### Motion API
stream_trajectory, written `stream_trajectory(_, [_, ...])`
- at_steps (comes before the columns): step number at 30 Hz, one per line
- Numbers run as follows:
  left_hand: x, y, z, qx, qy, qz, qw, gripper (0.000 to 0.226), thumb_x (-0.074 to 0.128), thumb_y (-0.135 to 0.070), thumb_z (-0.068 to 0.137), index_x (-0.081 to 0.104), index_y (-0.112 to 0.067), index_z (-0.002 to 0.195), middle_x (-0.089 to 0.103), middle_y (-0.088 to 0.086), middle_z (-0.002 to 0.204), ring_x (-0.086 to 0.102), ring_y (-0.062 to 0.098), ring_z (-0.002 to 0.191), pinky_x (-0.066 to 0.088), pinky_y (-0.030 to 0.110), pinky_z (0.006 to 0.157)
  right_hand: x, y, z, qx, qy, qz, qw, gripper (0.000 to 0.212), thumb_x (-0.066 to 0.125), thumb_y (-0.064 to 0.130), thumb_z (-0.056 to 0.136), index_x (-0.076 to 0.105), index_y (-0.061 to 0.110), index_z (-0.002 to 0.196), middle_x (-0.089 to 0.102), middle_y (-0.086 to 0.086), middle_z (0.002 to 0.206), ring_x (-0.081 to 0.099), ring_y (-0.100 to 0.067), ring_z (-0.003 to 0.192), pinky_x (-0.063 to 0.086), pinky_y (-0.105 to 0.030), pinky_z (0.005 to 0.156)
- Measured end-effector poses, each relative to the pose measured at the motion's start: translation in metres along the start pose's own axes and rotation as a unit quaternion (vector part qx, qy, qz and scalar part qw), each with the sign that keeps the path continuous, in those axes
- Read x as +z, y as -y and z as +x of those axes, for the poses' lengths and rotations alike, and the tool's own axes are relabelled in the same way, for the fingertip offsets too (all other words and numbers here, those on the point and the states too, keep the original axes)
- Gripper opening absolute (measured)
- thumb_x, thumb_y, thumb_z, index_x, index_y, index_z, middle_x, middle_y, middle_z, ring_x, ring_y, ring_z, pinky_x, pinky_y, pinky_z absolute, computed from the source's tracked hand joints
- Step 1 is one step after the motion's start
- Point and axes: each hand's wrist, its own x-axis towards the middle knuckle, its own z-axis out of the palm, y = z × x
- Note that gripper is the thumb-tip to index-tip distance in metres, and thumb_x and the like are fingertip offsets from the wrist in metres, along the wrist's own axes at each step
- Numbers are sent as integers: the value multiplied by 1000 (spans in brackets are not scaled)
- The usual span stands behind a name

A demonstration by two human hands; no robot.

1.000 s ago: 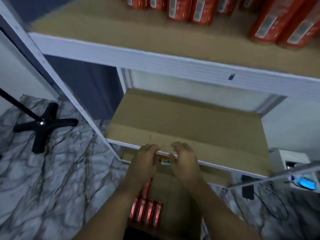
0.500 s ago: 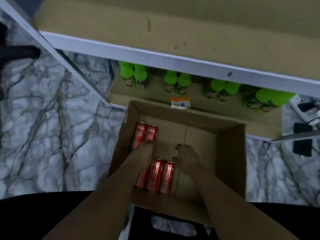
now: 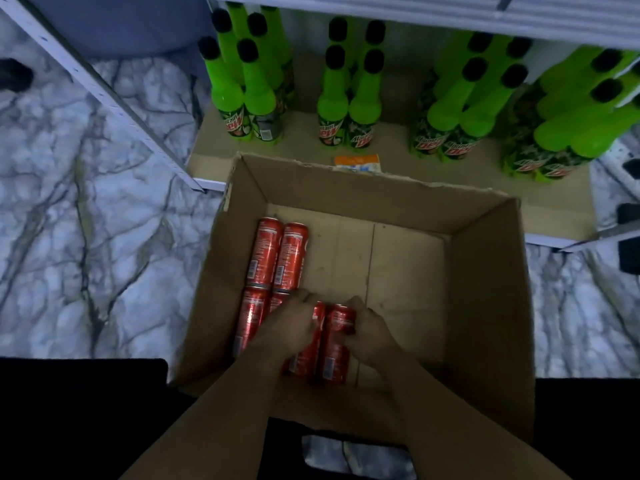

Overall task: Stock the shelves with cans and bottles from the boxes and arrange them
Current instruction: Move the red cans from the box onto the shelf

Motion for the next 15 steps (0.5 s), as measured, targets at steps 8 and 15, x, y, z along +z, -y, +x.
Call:
stream_trajectory(8, [1,-18,-36,-22,-85,-189,978,42,75,-6,88,63,-31,119,43,-21,129,49,3,122,38,14,101,17,1,-30,-3,-141,125,982,48,71,-1,82,51,41,93,60,-1,114,63,-17,103,60,-44,86])
stream_trajectory(15, [-7,-4,-30,-56,-92,-296,949,56,87,-2,75,72,-25,124,59,-23,125,53,-8,118,48,26,108,9,-4,-22,15,-79,257,963,56,72,-16,78,72,26,115,71,12,111,67,-10,107,59,-31,89])
